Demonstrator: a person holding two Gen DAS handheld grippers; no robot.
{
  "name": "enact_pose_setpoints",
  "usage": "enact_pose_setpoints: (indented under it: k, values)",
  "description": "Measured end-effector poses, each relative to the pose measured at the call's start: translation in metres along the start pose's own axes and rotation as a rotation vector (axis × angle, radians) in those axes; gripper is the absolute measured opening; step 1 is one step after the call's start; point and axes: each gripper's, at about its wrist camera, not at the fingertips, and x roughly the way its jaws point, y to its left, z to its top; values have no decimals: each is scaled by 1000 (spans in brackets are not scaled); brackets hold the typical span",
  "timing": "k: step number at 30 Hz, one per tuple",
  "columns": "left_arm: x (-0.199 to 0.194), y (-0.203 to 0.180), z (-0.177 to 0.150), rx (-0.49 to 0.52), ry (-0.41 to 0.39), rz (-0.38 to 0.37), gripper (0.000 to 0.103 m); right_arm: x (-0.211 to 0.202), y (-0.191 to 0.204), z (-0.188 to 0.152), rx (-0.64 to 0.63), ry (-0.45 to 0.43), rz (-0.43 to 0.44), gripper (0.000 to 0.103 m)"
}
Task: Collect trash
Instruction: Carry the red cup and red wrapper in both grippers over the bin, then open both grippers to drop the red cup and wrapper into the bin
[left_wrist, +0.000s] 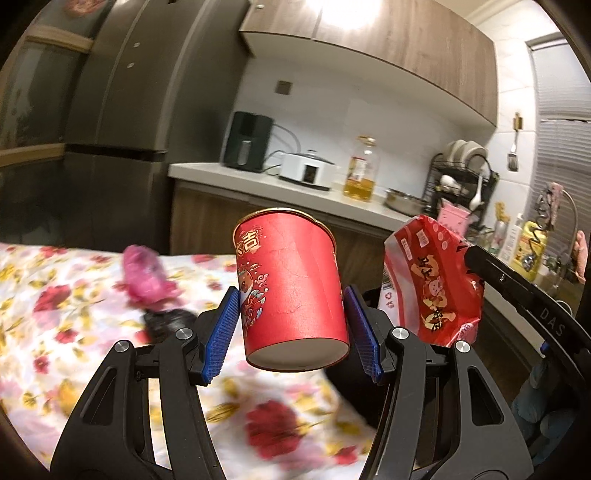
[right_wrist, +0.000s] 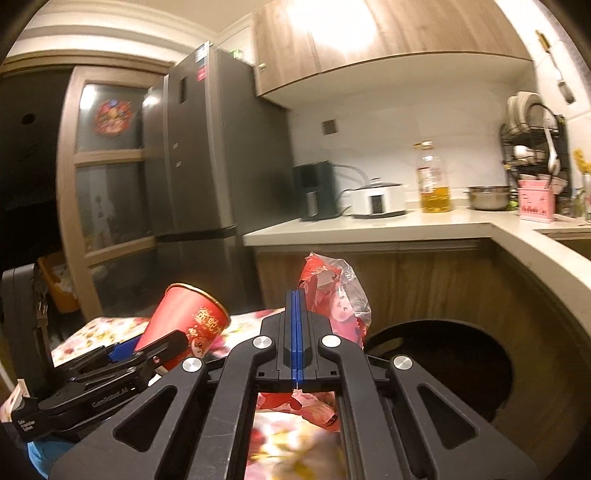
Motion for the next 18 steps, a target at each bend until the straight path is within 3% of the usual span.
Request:
enact_pose_setpoints:
  k: [10,18]
  values:
    - [47,-65,5,40,10,-142,57,3,-63,5,52,13,-134,1]
    - [87,-100,-6,64,53,-222,57,12,-87,-6,70,54,-174,1]
